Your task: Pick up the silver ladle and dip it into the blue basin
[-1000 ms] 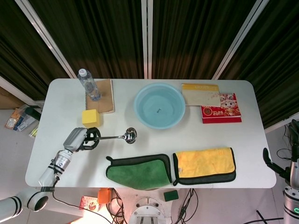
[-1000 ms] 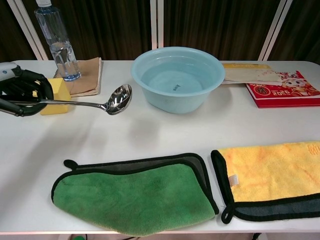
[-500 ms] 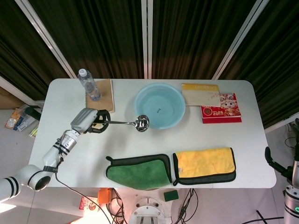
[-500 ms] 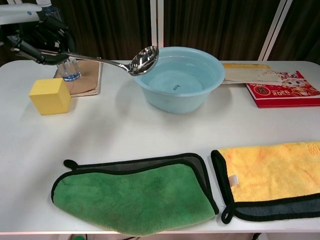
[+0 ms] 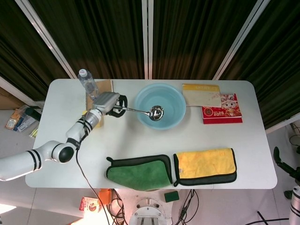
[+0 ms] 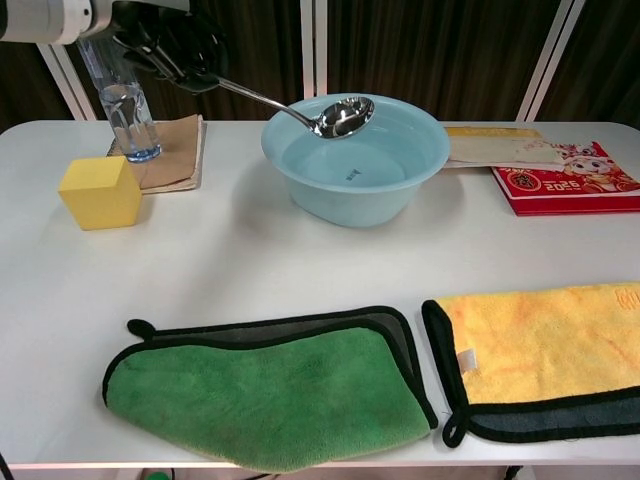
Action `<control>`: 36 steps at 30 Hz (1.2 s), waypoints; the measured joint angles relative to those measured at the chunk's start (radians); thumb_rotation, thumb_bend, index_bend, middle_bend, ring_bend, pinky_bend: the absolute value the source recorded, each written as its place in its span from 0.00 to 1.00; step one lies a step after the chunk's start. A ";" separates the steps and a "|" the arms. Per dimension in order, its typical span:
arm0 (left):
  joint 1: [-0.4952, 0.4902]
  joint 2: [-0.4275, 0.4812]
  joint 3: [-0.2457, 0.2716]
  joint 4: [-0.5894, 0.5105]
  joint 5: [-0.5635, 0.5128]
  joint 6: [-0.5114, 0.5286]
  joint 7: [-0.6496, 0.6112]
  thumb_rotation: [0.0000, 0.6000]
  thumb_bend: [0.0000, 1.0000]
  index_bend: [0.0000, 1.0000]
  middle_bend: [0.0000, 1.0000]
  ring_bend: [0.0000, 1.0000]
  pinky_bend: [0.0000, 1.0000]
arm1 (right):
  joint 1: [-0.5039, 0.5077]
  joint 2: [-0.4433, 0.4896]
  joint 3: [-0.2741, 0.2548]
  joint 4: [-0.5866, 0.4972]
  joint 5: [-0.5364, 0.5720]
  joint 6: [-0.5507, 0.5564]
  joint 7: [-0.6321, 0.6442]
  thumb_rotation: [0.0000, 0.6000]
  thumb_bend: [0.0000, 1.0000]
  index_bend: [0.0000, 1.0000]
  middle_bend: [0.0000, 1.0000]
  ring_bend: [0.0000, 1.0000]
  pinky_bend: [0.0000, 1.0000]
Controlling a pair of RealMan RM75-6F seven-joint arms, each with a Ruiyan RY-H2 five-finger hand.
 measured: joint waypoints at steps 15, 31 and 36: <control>-0.314 -0.135 0.150 0.160 -0.591 0.075 0.399 1.00 0.51 0.87 0.91 0.89 0.94 | -0.002 -0.022 0.010 0.061 0.029 -0.011 0.077 1.00 0.38 0.00 0.00 0.00 0.00; -0.451 -0.274 0.199 0.253 -0.861 0.181 0.741 1.00 0.52 0.87 0.91 0.89 0.94 | -0.009 -0.029 0.024 0.095 0.051 -0.005 0.135 1.00 0.38 0.00 0.00 0.00 0.00; -0.455 -0.292 0.188 0.273 -0.887 0.186 0.784 1.00 0.52 0.88 0.92 0.89 0.94 | -0.008 -0.033 0.026 0.106 0.055 -0.010 0.145 1.00 0.38 0.00 0.00 0.00 0.00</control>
